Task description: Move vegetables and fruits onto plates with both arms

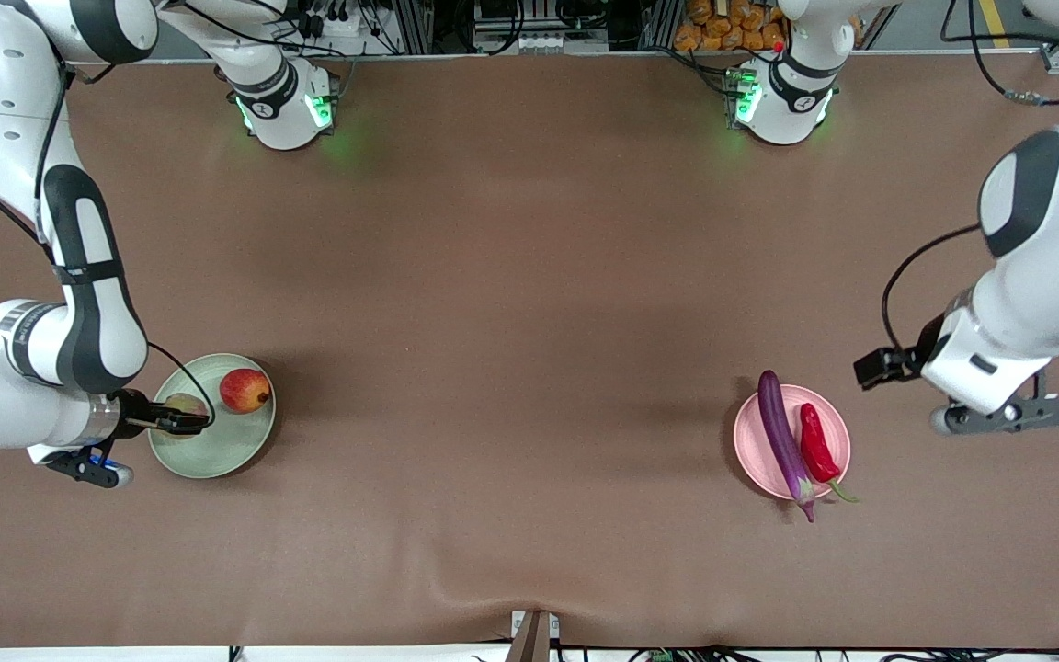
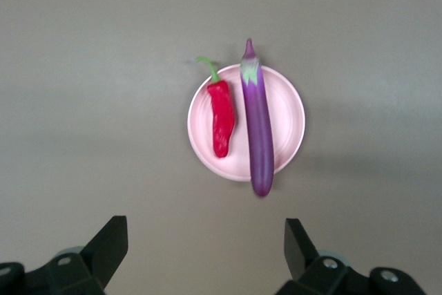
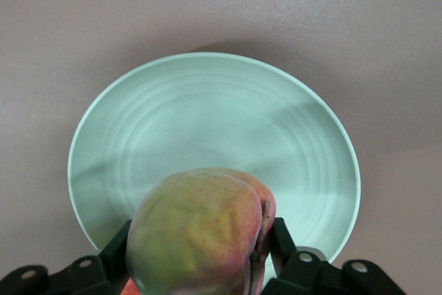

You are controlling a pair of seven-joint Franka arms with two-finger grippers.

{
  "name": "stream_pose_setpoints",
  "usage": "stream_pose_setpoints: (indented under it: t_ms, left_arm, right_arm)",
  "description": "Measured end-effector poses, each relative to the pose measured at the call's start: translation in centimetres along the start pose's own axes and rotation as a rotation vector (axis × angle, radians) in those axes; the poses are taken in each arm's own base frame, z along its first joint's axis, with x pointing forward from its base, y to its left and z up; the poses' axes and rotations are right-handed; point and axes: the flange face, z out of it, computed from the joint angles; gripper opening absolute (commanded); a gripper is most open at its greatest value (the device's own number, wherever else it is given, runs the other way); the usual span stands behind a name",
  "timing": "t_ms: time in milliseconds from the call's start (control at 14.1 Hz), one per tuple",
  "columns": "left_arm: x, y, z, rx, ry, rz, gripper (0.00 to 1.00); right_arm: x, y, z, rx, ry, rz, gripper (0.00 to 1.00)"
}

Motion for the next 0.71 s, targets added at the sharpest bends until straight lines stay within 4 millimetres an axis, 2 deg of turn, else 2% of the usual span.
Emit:
stream_pose_setpoints:
  t_ms: [213, 356, 498, 569, 711]
  left_arm:
    - [-2.3, -0.9, -4.2, -0.014, -0.005, -0.001, 1.0]
    - [-3.1, -3.1, -6.0, -0.071, -0.012, 0.005, 1.0]
    - [-3.8, -5.4, -7.1, -0.103, -0.024, 0.02, 1.0]
    - [-4.3, -5.9, -7.8, -0.105, -0.03, 0.023, 1.0]
    - [-5.8, -5.6, -9.1, -0.087, -0.042, 0.027, 1.0]
  right_arm:
    - [-0.1, -0.2, -0.3, 0.002, 0.002, -0.014, 1.0]
    - [-0.2, -0.6, -1.6, 0.006, 0.014, -0.031, 1.0]
    - [-1.0, -1.0, -4.9, 0.011, 0.024, -0.072, 1.0]
    - [-1.9, -1.2, -7.3, 0.014, 0.034, -0.091, 1.0]
    - [-4.4, -1.7, -12.2, 0.022, 0.066, -0.12, 1.0]
